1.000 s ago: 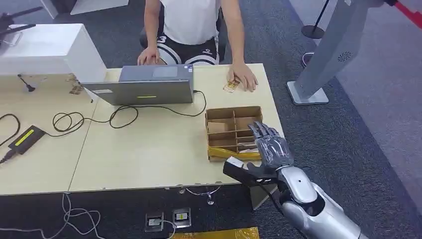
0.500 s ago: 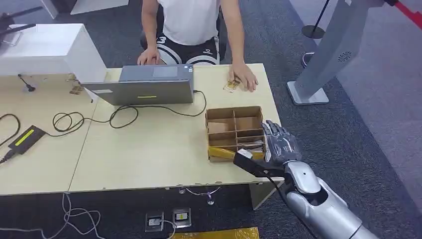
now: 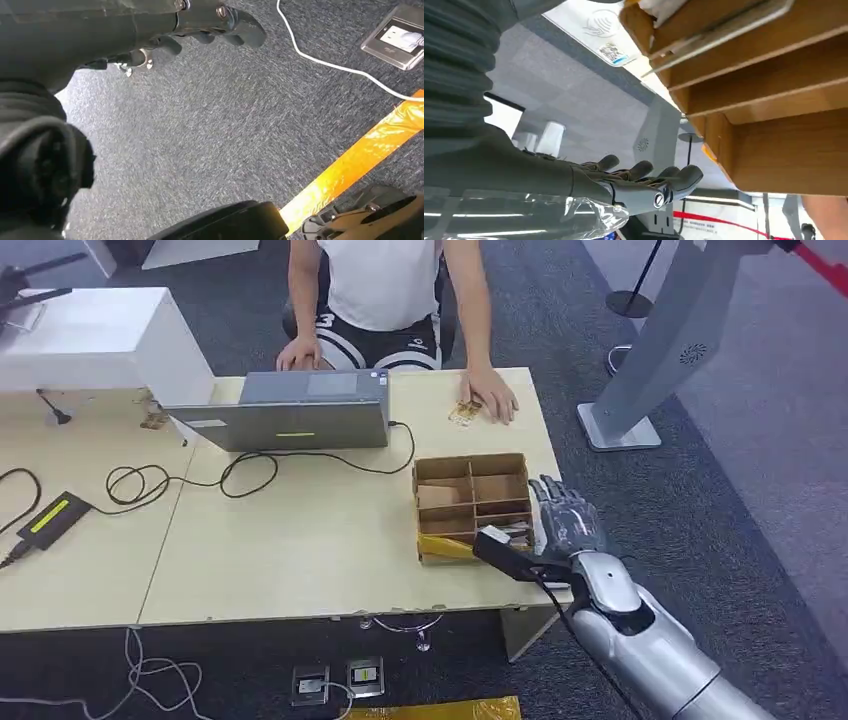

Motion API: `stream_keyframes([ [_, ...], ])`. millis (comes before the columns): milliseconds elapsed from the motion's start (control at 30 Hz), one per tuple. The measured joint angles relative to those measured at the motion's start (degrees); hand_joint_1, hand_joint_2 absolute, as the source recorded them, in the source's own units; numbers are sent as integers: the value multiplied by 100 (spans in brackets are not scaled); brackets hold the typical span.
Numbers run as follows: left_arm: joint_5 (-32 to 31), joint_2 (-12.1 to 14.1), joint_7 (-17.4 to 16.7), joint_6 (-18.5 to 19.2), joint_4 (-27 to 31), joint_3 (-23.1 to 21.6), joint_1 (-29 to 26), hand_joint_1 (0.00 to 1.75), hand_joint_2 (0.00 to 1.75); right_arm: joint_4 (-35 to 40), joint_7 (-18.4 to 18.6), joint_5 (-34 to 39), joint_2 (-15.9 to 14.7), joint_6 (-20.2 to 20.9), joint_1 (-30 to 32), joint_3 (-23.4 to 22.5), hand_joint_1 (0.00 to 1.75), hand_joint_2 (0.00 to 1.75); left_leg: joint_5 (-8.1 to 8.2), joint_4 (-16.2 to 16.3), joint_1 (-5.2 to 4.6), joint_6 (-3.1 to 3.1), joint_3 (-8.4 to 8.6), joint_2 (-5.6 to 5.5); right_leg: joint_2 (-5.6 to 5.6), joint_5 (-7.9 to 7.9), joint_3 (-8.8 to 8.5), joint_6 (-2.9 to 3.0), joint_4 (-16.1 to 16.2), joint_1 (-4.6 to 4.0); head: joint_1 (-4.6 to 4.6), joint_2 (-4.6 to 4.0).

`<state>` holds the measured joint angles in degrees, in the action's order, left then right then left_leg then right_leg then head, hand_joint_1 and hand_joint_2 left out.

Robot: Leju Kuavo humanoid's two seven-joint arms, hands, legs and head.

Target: Pass the card to the sensor for recognition and then transmit it.

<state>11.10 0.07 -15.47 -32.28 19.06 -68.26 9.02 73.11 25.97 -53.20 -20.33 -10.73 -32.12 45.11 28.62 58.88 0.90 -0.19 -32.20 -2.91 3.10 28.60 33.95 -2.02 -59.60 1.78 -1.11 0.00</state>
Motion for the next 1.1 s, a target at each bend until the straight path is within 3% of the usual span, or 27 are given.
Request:
stream_keyframes([
  [1000,13,0,11,-48,-2,0,-118,0,0,-184,-120,39,243,-214,-124,328,0,175,0,0,0,0,-1,0,0,0,1,0,0,0,0,0],
  [1033,13,0,11,-50,-2,0,-121,0,0,-184,-120,39,243,-212,-124,328,7,175,0,0,0,0,-1,0,0,0,1,0,0,0,0,0],
  [1067,15,0,11,-50,-2,0,-122,0,0,-184,-122,39,243,-210,-124,330,175,175,0,0,0,0,-1,0,0,0,1,0,0,0,0,0],
  [1100,20,0,11,-50,-2,0,-123,0,0,-184,-127,39,243,-201,-124,332,175,175,0,0,0,0,0,0,0,0,1,0,0,0,0,0],
])
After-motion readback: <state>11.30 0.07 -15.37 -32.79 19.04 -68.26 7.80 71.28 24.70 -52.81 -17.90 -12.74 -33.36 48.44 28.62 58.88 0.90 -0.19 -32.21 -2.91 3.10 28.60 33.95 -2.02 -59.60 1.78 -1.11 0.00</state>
